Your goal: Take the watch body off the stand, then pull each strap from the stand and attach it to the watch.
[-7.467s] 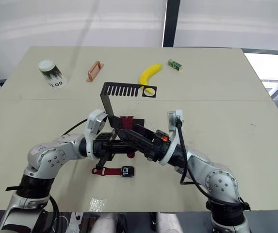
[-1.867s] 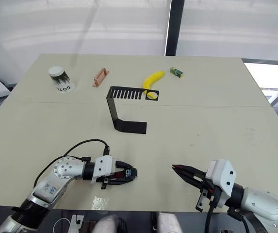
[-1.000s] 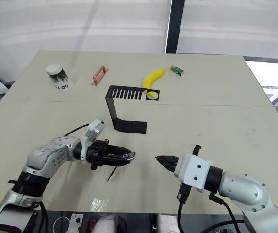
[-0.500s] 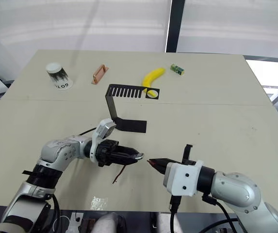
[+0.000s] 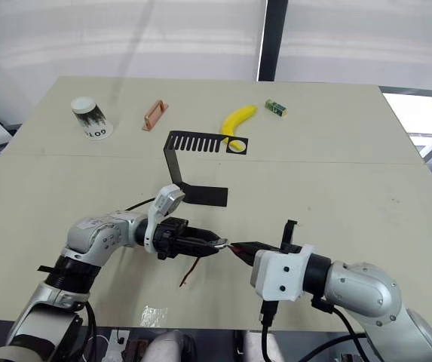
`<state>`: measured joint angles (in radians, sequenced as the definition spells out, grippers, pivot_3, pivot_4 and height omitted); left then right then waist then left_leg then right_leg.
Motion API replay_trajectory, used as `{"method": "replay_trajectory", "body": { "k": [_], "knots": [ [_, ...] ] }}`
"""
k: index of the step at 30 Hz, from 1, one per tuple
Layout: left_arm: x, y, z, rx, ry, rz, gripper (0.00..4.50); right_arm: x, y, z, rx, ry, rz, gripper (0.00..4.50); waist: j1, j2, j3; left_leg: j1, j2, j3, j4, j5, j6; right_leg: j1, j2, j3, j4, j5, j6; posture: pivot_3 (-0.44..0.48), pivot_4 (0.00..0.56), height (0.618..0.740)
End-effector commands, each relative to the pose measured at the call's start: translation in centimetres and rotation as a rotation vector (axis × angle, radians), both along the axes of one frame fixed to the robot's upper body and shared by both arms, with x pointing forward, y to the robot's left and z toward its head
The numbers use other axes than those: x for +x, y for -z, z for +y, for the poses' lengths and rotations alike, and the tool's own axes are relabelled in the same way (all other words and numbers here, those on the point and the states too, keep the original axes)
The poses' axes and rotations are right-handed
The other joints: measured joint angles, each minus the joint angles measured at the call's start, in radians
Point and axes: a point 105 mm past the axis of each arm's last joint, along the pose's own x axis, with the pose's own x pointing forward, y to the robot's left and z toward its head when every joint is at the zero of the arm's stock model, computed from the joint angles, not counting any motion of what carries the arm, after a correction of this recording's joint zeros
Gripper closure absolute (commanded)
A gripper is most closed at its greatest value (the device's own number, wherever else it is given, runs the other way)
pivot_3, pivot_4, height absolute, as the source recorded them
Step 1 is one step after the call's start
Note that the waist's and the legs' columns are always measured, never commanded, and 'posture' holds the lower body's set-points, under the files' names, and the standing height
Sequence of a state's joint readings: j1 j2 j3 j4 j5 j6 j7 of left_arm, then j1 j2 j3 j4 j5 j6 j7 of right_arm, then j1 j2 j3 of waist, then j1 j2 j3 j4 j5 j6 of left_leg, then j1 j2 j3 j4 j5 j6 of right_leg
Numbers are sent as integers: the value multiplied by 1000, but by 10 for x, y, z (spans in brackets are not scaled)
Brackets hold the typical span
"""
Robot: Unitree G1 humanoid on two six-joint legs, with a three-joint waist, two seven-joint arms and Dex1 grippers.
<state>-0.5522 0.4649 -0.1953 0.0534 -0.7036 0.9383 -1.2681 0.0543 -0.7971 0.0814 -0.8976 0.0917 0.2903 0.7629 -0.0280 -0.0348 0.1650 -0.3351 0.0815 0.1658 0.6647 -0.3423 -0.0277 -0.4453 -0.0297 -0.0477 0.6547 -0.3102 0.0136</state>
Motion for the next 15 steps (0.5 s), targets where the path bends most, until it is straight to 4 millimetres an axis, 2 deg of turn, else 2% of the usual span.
{"method": "replay_trajectory", "body": {
  "k": [1, 15],
  "knots": [
    [1, -15, -4, -39, 6, -48, 2896, 2, -3, 0, -12, -8, -18, 4500, 0, 0, 0, 0, 0, 0, 0, 0, 0, 0, 0, 0, 0, 0, 0, 0, 150, 729],
    [2, -12, -7, -31, -11, -40, 2896, 6, 0, 5, -11, -14, -23, 4500, 0, 0, 0, 0, 0, 0, 0, 0, 0, 0, 0, 0, 0, 0, 0, 0, 150, 729]
  ]
}}
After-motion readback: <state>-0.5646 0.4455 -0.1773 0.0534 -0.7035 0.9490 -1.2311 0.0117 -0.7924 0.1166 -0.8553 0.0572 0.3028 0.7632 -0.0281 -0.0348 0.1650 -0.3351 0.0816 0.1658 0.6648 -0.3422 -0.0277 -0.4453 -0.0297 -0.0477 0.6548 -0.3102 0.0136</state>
